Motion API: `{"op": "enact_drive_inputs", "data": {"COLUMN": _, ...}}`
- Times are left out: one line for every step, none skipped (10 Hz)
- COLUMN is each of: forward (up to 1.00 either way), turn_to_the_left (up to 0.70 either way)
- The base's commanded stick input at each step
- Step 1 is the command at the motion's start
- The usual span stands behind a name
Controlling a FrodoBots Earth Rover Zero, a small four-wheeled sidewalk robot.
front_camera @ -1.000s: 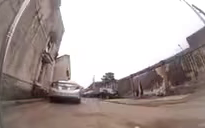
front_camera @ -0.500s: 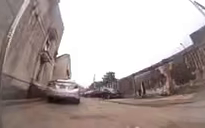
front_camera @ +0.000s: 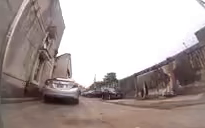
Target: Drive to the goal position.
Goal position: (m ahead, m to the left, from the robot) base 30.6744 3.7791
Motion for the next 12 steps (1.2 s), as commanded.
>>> {"op": "enact_drive_inputs", "data": {"forward": 0.84, "turn_to_the_left": 0.03}}
{"op": "enact_drive_inputs", "data": {"forward": 0.84, "turn_to_the_left": 0.03}}
{"op": "enact_drive_inputs", "data": {"forward": 0.84, "turn_to_the_left": 0.03}}
{"op": "enact_drive_inputs", "data": {"forward": 0.84, "turn_to_the_left": 0.03}}
{"op": "enact_drive_inputs", "data": {"forward": 0.84, "turn_to_the_left": 0.03}}
{"op": "enact_drive_inputs", "data": {"forward": 0.84, "turn_to_the_left": 0.03}}
{"op": "enact_drive_inputs", "data": {"forward": 0.84, "turn_to_the_left": 0.03}}
{"op": "enact_drive_inputs", "data": {"forward": 0.84, "turn_to_the_left": 0.03}}
{"op": "enact_drive_inputs", "data": {"forward": 0.84, "turn_to_the_left": 0.03}}
{"op": "enact_drive_inputs", "data": {"forward": 0.84, "turn_to_the_left": 0.03}}
{"op": "enact_drive_inputs", "data": {"forward": 0.84, "turn_to_the_left": 0.03}}
{"op": "enact_drive_inputs", "data": {"forward": 0.84, "turn_to_the_left": 0.03}}
